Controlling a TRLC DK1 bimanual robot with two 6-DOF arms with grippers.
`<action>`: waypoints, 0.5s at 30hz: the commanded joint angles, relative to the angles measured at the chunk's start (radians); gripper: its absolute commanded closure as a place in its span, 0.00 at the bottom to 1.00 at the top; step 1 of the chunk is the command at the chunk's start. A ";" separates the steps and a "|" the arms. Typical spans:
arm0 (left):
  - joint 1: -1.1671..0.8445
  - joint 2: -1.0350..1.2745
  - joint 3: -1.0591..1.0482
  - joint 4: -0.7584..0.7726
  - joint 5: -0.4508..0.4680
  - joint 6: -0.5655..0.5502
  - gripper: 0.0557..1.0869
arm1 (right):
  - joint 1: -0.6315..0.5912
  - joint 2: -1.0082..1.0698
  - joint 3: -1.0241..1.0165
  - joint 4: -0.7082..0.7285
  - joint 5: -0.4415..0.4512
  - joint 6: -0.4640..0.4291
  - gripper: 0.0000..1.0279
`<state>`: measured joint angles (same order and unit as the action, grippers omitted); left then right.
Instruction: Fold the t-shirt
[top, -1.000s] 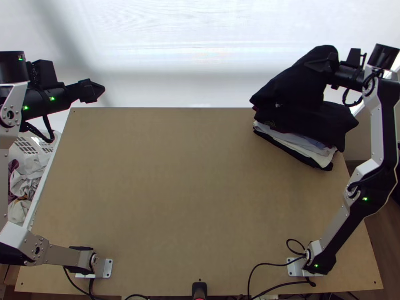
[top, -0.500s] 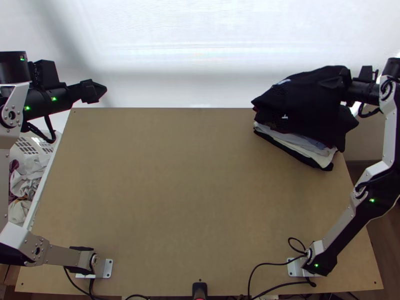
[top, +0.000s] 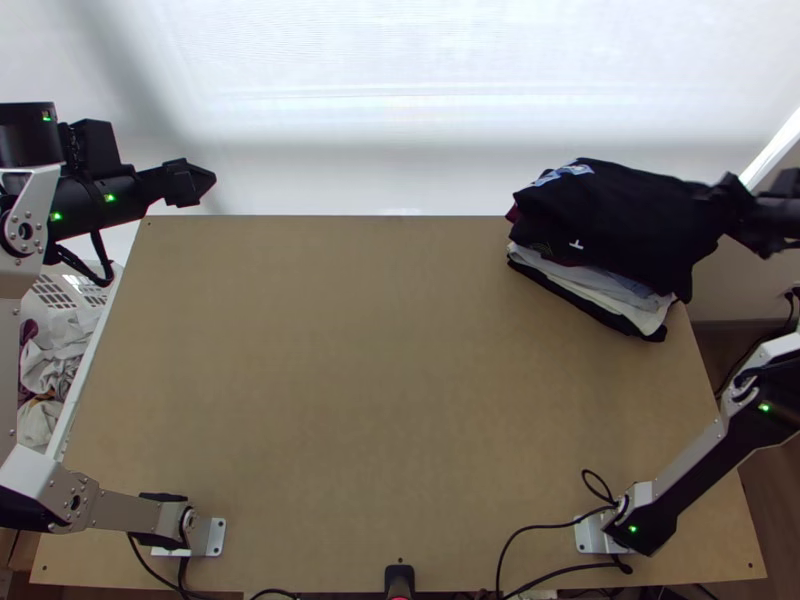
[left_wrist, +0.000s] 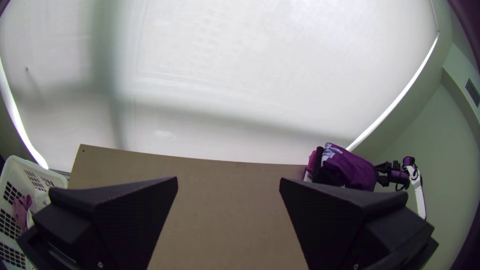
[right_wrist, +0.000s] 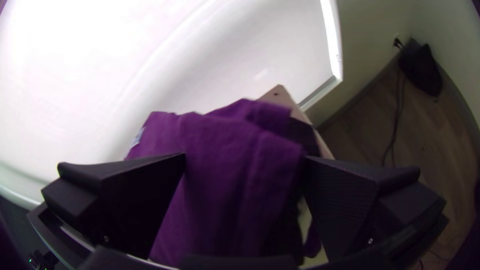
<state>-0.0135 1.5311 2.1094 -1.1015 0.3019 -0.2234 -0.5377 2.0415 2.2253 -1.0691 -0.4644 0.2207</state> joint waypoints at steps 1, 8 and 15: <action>0.009 -0.032 0.000 0.012 -0.001 -0.002 0.04 | -0.041 -0.035 -0.038 -0.028 0.150 -0.066 0.03; 0.009 -0.040 0.011 0.025 -0.003 -0.011 0.04 | -0.010 -0.207 -0.161 0.274 0.368 -0.090 0.03; 0.030 -0.048 0.023 0.026 -0.003 -0.007 0.04 | 0.231 -0.371 -0.377 0.695 0.466 -0.142 0.03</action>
<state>-0.0010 1.5143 2.1094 -1.0893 0.3019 -0.2272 -0.4019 1.7508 1.9663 -0.5003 -0.0299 0.1253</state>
